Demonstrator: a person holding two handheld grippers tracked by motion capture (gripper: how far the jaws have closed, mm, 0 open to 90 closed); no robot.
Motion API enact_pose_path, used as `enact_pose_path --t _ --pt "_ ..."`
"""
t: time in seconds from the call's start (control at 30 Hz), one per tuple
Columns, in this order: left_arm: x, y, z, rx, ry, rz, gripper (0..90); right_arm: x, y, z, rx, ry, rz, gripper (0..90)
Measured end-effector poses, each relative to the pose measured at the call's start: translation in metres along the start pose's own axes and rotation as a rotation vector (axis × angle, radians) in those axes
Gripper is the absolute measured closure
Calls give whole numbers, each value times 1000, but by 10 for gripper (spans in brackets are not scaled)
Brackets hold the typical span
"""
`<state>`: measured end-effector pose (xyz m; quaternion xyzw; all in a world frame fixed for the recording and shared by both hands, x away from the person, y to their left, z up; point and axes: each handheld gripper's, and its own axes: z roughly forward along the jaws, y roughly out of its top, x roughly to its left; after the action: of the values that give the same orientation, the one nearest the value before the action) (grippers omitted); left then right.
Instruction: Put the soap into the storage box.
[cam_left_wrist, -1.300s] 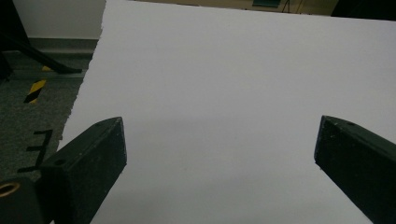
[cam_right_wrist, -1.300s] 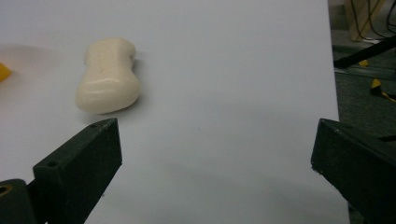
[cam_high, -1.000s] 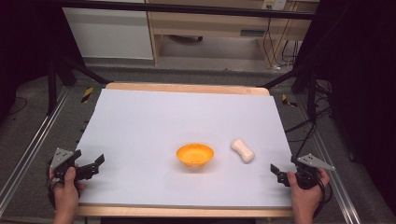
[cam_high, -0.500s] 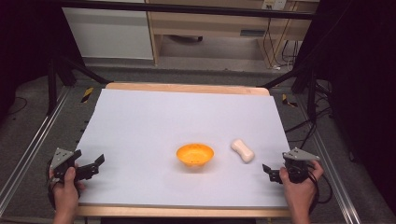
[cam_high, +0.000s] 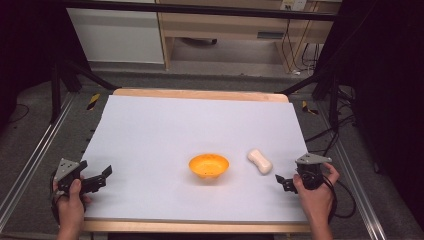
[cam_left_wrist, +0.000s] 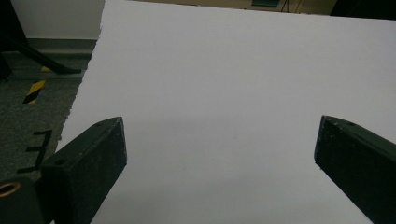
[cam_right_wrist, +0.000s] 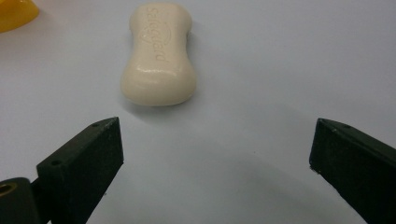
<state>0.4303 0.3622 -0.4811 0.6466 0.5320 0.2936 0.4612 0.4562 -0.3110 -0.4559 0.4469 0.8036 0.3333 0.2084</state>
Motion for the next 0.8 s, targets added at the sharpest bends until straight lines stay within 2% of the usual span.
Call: enact_pose_path --t 0.23,0.53,0.8 --pt "0 0 0 3 1 2 19 3 10 7 38 25 -2 35" --pt "0 0 1 5 2 5 19 6 22 16 86 36 -14 35" --pt "-1 0 0 5 3 11 19 8 30 23 119 47 -6 36"
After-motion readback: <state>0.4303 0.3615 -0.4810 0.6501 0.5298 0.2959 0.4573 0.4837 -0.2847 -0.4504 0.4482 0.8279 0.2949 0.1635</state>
